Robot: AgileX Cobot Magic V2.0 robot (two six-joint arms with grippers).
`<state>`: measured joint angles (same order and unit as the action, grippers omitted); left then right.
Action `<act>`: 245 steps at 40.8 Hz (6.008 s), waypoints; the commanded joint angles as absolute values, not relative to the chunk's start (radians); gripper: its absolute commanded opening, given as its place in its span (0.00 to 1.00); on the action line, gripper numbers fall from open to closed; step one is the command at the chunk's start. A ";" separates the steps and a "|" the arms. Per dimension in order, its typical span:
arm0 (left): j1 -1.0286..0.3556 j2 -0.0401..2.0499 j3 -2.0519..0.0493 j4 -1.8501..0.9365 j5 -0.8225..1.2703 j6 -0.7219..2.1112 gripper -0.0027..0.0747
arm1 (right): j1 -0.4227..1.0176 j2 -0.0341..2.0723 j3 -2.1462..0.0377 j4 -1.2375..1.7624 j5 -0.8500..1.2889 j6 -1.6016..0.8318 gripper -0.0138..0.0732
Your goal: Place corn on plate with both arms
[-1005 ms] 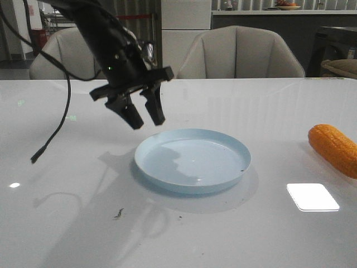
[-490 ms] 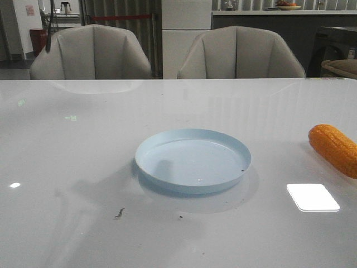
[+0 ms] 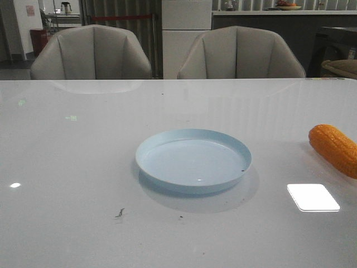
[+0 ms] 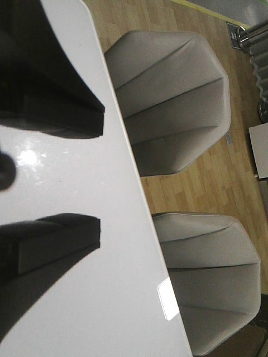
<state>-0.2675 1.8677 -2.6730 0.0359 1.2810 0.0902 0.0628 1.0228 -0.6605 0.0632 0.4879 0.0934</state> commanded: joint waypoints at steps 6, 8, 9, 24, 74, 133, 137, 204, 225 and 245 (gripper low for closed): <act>-0.264 1.516 -2.144 0.218 1.232 0.095 0.53 | 0.061 1.013 -0.692 0.063 0.437 0.085 0.70; -0.249 1.463 -1.963 0.249 1.158 0.060 0.53 | 0.061 1.013 -0.692 0.063 0.438 0.085 0.70; -0.241 1.425 -1.875 0.249 1.098 0.055 0.53 | 0.061 1.013 -0.692 0.063 0.438 0.085 0.70; -0.177 1.108 -1.043 0.236 0.702 -0.092 0.53 | 0.061 1.130 -0.794 0.024 0.364 0.085 0.71; -0.177 1.051 -1.017 0.214 0.716 -0.092 0.53 | 0.062 1.886 -1.262 -0.091 0.591 0.085 0.50; -0.177 1.051 -1.017 0.214 0.717 -0.092 0.53 | 0.545 2.077 -1.661 -0.039 0.696 -0.011 0.64; -0.177 1.051 -1.017 0.212 0.720 -0.092 0.53 | 0.545 2.086 -1.661 -0.039 0.702 -0.011 0.71; -0.177 1.051 -1.017 0.214 0.732 -0.092 0.53 | 0.072 1.277 -1.587 -0.030 1.073 0.000 0.73; -0.177 1.051 -1.017 0.152 0.786 -0.092 0.53 | -0.014 0.868 -1.001 0.035 0.825 0.000 0.73; -0.177 1.051 -1.017 0.121 0.791 -0.092 0.20 | -0.014 0.874 -1.001 0.034 0.830 0.000 0.73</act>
